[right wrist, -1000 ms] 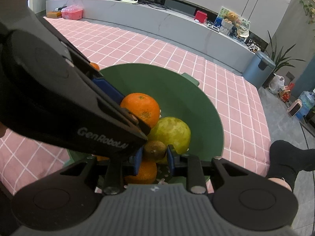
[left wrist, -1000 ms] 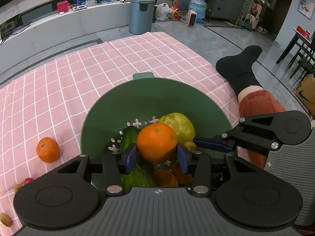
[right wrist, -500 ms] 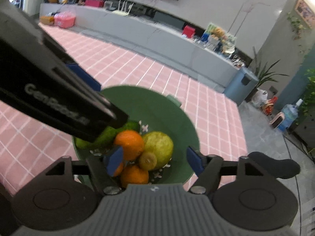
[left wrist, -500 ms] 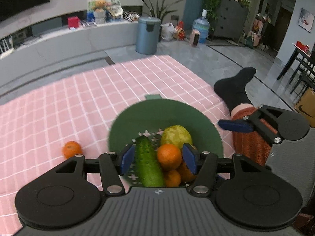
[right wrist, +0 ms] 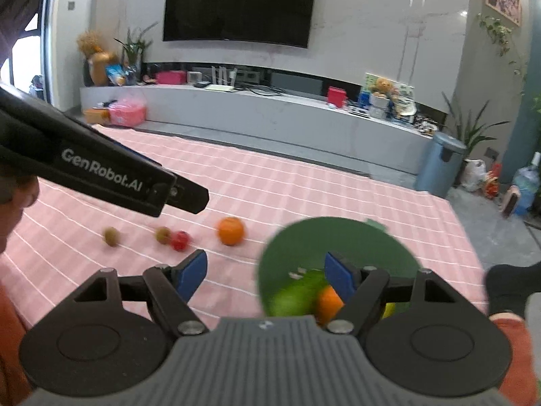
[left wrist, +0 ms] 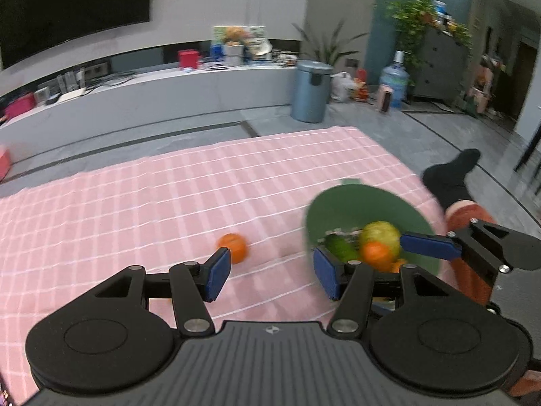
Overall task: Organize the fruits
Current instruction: 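Open both tools to release the orange and brown fruit, then withdraw, then grasp a small brown fruit with the left tool while the right tool grasps an orange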
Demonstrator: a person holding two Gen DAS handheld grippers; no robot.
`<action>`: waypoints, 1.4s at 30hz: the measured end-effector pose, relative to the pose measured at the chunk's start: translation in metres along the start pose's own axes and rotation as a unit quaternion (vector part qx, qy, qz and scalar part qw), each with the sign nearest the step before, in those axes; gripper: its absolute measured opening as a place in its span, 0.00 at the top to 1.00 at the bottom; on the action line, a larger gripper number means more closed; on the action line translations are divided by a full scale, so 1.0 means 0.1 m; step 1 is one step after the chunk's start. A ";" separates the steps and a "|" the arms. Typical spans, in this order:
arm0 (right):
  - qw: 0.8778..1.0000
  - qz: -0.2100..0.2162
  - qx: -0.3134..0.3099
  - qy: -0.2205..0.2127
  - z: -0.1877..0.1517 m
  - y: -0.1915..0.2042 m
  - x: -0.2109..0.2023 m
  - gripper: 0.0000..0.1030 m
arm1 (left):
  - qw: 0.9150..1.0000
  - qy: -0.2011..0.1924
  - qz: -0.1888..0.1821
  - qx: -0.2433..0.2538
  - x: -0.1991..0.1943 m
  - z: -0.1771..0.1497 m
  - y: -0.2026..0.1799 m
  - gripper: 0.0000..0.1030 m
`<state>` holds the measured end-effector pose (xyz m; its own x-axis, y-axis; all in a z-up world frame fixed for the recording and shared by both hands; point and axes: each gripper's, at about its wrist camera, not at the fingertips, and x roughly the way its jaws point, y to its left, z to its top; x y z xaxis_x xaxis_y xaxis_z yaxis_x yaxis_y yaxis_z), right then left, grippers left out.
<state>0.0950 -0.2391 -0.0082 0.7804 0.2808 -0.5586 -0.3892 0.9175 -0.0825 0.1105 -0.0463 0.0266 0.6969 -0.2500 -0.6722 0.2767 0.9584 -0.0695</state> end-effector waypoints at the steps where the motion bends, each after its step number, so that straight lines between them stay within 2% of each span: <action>1: 1.000 0.006 0.001 0.000 0.01 0.05 0.02 0.29 | 1.000 0.001 0.006 -0.006 0.00 -0.03 0.08 0.35; 9: 0.999 0.038 -0.017 0.008 0.05 0.46 0.27 0.30 | 0.998 0.011 0.035 -0.051 0.00 -0.17 0.59 0.35; 16: 0.997 0.049 -0.045 0.031 0.12 0.61 0.62 0.40 | 0.996 0.027 0.037 -0.078 0.09 -0.27 0.89 0.35; 19: 0.997 0.049 -0.052 0.038 0.13 0.63 0.75 0.42 | 0.992 0.038 0.026 -0.116 0.14 -0.36 1.10 0.36; 20: 0.996 0.049 -0.054 0.042 0.13 0.62 0.78 0.46 | 0.991 0.041 0.024 -0.128 0.17 -0.39 1.16 0.36; 26: 0.994 0.052 -0.075 0.062 0.15 0.67 1.05 0.51 | 0.984 0.056 0.039 -0.166 0.28 -0.54 1.45 0.36; 34: 0.994 0.038 -0.073 0.075 0.18 0.70 1.34 0.54 | 0.983 0.091 0.064 -0.146 0.44 -0.72 1.45 0.36; 40: 0.993 0.024 -0.082 0.086 0.23 0.65 1.47 0.56 | 0.982 0.103 0.065 -0.143 0.55 -0.80 1.45 0.48; 42: 0.992 0.019 -0.088 0.091 0.28 0.62 1.52 0.59 | 0.982 0.103 0.062 -0.148 0.56 -0.81 1.46 0.52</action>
<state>0.2030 -0.1317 -0.0748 0.6688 0.2432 -0.7025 -0.5077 0.8398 -0.1926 0.1365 0.0905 -0.0808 0.5564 -0.1248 -0.8215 -0.0275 0.9853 -0.1683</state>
